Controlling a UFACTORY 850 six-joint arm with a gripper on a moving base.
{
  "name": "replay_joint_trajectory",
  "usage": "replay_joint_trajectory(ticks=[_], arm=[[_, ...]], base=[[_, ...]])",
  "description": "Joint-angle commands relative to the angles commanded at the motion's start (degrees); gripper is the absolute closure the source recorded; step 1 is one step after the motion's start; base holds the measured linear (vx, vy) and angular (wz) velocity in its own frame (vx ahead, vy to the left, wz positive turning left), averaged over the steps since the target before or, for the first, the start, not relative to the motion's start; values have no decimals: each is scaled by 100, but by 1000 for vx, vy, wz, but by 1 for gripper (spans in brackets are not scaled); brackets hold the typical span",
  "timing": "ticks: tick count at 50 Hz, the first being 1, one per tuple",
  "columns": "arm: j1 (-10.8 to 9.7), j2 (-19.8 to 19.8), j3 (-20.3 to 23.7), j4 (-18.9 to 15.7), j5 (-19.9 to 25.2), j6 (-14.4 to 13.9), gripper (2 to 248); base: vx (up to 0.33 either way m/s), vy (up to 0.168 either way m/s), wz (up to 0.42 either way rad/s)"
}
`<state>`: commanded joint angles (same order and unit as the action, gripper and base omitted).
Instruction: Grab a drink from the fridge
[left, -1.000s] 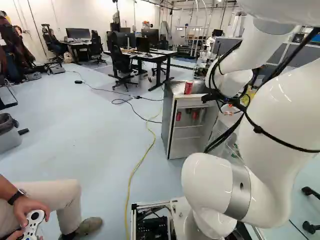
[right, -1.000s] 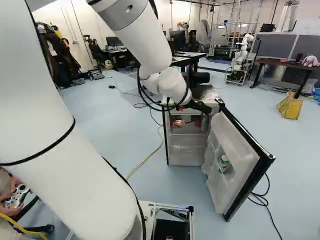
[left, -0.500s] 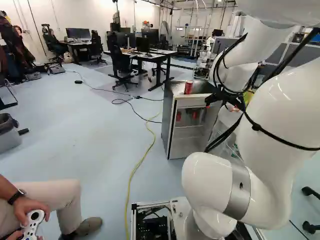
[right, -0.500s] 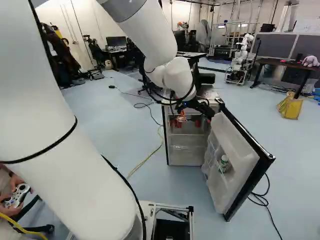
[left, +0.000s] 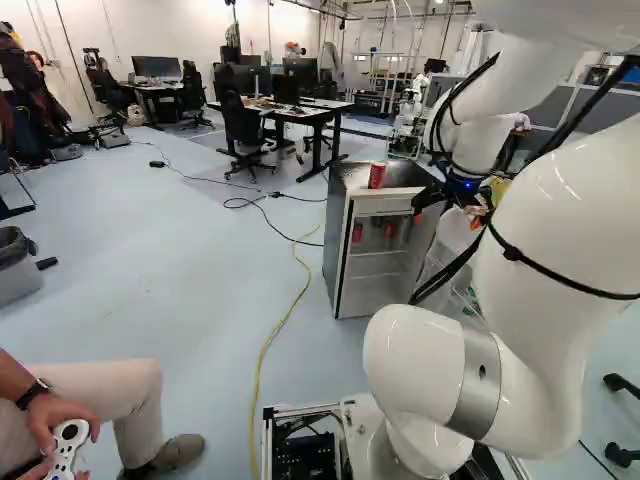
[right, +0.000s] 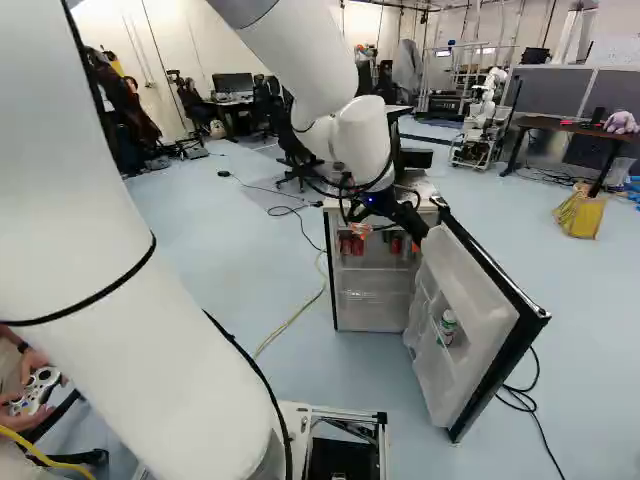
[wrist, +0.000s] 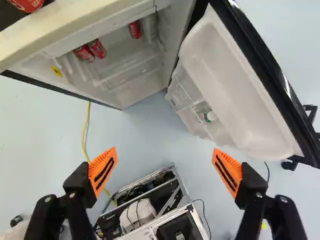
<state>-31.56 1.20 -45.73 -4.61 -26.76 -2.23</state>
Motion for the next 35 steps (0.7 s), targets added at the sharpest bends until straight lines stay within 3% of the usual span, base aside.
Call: replay_joint_trajectory(ticks=[35], arm=[[-298, -481, -505, 0, -41, 0, 3]], base=[[0, 0, 0]])
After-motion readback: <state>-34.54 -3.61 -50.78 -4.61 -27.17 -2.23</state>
